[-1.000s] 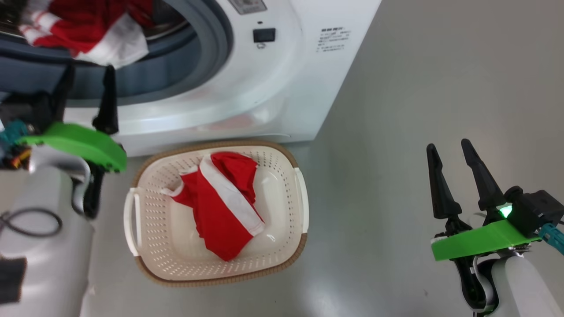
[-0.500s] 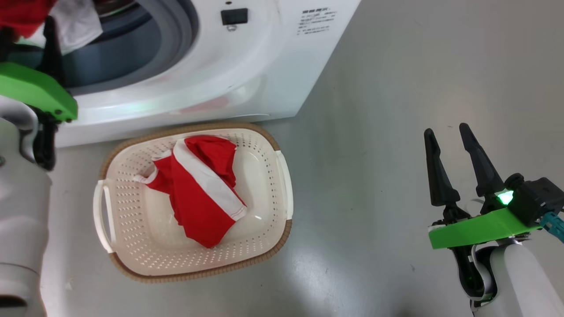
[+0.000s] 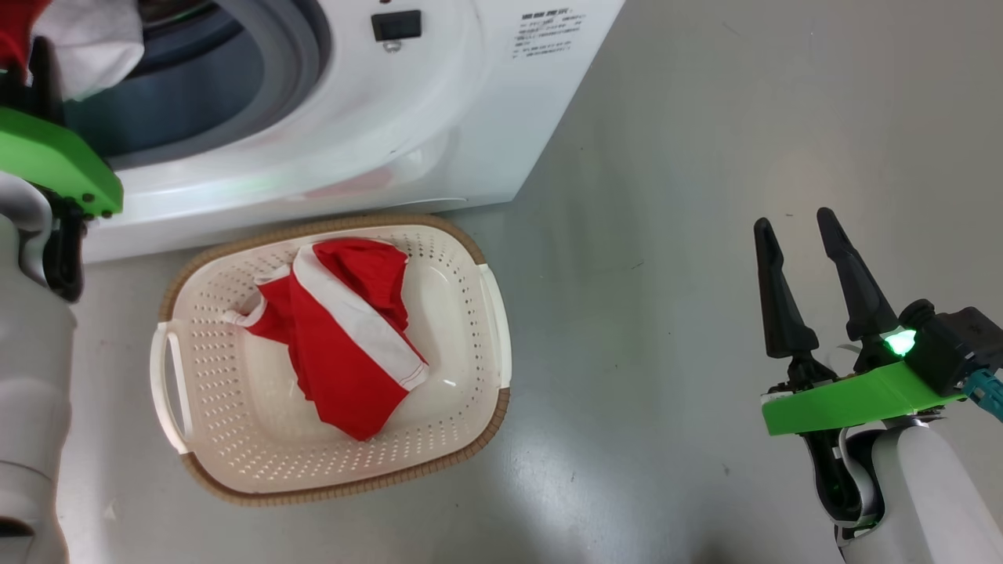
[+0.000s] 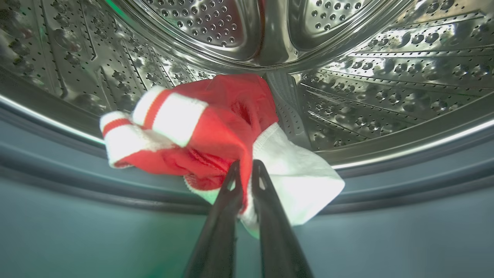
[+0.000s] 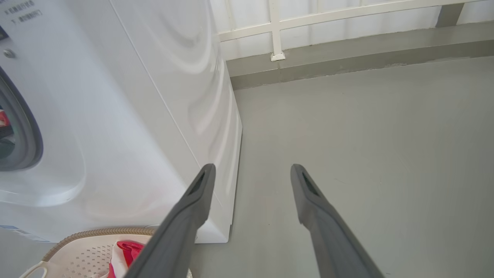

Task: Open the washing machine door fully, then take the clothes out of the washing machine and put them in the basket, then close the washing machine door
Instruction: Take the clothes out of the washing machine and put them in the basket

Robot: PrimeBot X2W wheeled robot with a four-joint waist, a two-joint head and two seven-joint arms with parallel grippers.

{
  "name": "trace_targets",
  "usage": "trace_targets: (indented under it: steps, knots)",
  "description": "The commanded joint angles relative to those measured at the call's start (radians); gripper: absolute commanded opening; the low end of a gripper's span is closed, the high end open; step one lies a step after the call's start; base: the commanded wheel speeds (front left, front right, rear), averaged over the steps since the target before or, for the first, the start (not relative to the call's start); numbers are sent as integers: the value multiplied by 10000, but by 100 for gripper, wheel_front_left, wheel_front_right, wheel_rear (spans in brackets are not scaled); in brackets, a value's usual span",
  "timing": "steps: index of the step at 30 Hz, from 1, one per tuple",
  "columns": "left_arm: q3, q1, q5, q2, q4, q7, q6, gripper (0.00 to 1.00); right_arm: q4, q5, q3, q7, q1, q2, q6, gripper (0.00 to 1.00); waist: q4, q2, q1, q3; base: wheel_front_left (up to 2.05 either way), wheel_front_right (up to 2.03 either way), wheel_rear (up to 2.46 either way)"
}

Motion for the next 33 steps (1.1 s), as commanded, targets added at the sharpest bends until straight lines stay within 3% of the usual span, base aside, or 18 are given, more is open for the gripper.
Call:
trace_targets:
  steps: [1, 6, 14, 24, 33]
  knots:
    - [72, -74, -26, 532, -185, -52, 17, 0, -232, 6, 230, -63, -15, -31, 48, 100, 7, 0, 0, -24, 0, 0, 0]
    - [75, 155, -33, 467, -683, -57, 17, 0, -205, -9, 233, -63, -3, -31, 48, 100, 45, 0, 0, -152, 0, 0, 0]
    - [504, 1454, 138, 233, -2620, -59, 17, 0, -126, -38, 233, -63, 159, -31, 48, 100, 210, 0, 0, -720, 0, 0, 0]
    - [1262, 3793, 668, -495, -5528, -60, 17, 0, -1, -184, 119, -63, 481, -31, 48, 100, 567, 0, 0, -1566, 0, 0, 0]
    - [1383, 5237, 930, -930, -7582, -60, 17, 0, 16, -286, -29, -63, 716, -31, 48, 100, 856, 0, 0, -1940, 0, 0, 0]
